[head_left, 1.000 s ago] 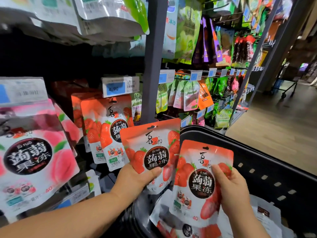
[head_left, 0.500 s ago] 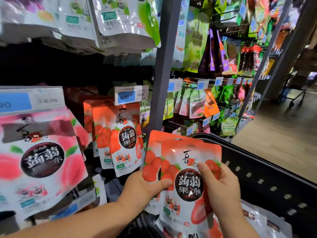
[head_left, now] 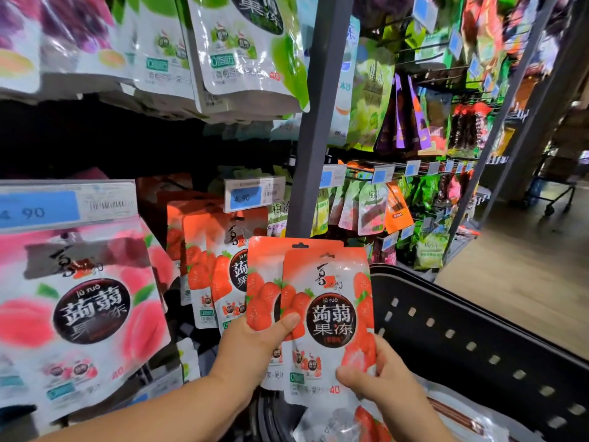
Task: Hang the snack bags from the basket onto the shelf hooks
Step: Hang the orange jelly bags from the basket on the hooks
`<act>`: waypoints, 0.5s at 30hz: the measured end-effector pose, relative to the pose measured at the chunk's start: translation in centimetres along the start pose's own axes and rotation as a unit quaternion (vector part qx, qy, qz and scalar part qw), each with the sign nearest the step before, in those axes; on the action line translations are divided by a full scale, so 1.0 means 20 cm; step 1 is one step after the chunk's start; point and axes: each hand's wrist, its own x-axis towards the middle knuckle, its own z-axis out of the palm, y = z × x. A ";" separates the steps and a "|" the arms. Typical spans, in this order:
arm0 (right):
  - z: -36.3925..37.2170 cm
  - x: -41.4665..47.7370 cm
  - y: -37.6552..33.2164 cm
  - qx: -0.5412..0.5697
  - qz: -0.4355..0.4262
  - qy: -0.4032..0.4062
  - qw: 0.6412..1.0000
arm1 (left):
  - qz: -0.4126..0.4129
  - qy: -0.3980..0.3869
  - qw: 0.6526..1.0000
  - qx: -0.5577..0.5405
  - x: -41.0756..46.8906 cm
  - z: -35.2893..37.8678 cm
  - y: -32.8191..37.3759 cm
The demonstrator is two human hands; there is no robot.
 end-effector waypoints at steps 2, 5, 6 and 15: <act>0.02 0.02 0.01 0.011 0.005 0.004 1.000 | -0.002 0.001 1.000 -0.008 0.00 -0.01 0.01; 0.06 0.04 0.00 0.040 0.013 0.020 0.999 | 0.008 0.024 1.000 0.004 0.01 -0.04 0.02; 0.07 0.05 0.00 0.046 0.015 0.025 0.999 | 0.016 0.030 0.999 0.007 0.01 -0.05 0.02; 0.04 0.11 0.03 0.168 -0.002 0.032 0.985 | 0.028 0.128 0.991 0.039 0.08 -0.21 0.07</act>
